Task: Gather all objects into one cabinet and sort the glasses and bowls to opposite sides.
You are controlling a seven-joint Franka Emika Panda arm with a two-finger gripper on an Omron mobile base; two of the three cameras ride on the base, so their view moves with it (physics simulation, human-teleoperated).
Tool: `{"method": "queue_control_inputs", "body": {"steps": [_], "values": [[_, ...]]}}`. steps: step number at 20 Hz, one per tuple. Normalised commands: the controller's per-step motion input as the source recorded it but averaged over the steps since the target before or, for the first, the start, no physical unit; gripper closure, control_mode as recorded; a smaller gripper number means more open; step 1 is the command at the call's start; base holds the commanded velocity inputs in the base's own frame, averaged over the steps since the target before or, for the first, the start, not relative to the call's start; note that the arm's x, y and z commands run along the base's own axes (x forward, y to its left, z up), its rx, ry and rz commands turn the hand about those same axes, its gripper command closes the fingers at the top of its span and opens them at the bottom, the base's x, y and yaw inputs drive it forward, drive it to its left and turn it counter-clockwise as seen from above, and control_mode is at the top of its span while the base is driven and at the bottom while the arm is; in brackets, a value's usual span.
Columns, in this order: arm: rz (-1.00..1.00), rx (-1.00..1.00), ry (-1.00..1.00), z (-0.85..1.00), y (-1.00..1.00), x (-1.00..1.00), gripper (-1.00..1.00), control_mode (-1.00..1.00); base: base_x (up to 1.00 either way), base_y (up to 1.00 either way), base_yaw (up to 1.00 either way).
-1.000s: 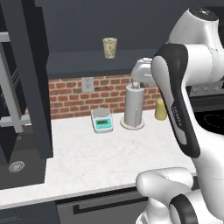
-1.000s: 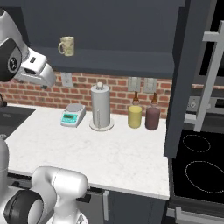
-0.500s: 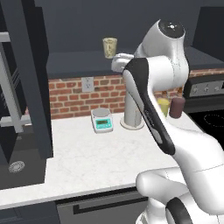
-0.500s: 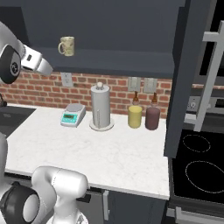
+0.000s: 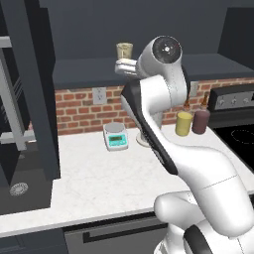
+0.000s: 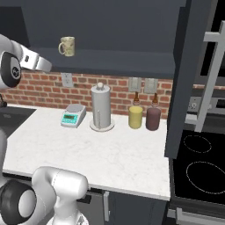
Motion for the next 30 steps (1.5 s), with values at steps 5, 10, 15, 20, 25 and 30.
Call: {"method": "queue_control_inputs", "body": {"steps": [5,10,15,20,25,30], "values": [[-0.1,-0.02,0.0,0.29,0.0,0.19,-1.0,-1.0,0.0,0.0,0.0],[-0.04,-0.08,-0.01,0.06,0.0,0.33,-1.0,-1.0,0.0,0.0,0.0],[0.0,-0.07,-0.03,0.0,0.0,0.2,-1.0,-1.0,0.0,0.0,0.0],[0.0,-0.02,-0.05,0.0,-0.01,0.19,-1.0,-1.0,0.0,0.0,0.0],[0.0,-0.01,0.0,0.0,0.03,0.27,-1.0,-1.0,0.0,0.0,0.0],[0.0,0.0,0.0,0.0,0.05,0.36,-1.0,-1.0,0.0,0.0,0.0]]}}
